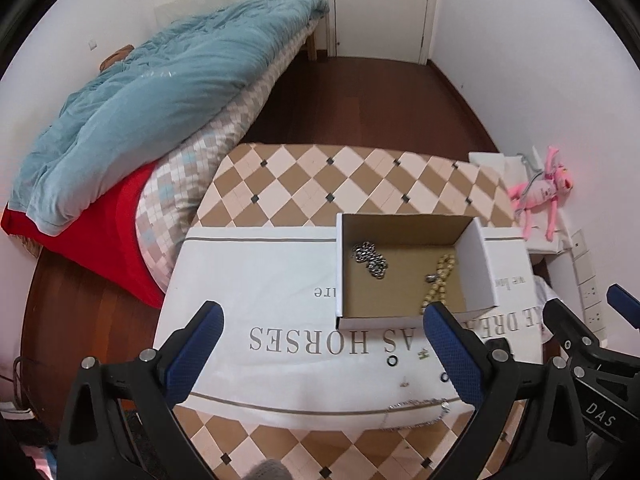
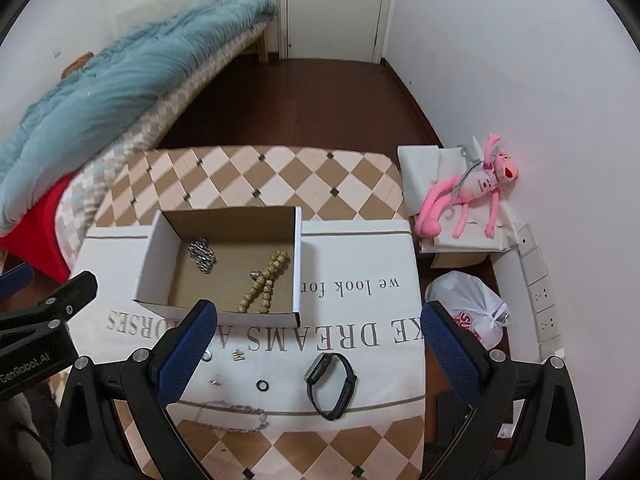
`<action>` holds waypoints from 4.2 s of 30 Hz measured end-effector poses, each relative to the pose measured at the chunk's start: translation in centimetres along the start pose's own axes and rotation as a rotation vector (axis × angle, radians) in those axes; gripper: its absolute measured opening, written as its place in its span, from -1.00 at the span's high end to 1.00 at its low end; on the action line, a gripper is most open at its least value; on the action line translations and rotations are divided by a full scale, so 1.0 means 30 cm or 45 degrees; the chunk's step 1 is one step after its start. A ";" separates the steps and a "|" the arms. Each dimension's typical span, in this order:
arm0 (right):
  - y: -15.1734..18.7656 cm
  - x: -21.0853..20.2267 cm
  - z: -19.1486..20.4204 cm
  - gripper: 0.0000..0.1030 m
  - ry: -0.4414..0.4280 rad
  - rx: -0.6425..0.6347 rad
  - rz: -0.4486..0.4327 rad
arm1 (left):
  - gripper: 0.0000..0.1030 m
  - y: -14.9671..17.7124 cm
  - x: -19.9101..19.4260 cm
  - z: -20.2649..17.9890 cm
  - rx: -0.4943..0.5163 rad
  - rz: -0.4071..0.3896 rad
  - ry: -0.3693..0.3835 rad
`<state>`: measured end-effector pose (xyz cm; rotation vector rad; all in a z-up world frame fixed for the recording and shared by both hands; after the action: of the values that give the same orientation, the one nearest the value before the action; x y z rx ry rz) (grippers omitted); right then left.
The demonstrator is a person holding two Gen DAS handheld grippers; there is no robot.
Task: Organize jewelry
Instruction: 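Lift both open tools up out of the box, then grasp the black watch band with the right tool while the left tool grasps the silver bracelet, then lower watch band and silver bracelet into the box while both tools open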
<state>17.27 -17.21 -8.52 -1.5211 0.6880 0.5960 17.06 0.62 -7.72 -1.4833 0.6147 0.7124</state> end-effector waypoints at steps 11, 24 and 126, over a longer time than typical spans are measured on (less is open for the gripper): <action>0.005 -0.180 -0.029 -1.00 -0.097 0.071 -0.066 | -0.98 0.023 -0.149 0.014 -0.027 -0.047 -0.033; 0.315 0.147 -0.118 -1.00 -0.110 0.124 0.235 | -0.98 0.322 0.125 -0.033 0.087 0.242 -0.105; -0.055 0.553 0.170 -0.34 -0.395 0.082 0.420 | 0.38 -0.134 0.402 0.021 -0.127 0.370 0.267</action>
<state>29.98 -13.27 -19.77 -1.2267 0.7136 1.0254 27.99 1.98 -14.10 -1.5905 0.9813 0.8259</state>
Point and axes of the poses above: each gripper's, at about its wrist camera, not at the fingertips, and x roughly the way its jaws point, z to its left, y to its underside, the point moved 1 cm from there along x, roughly the way its jaws point, and after that the axes turned 10 degrees about -z, right-handed, at the moved point
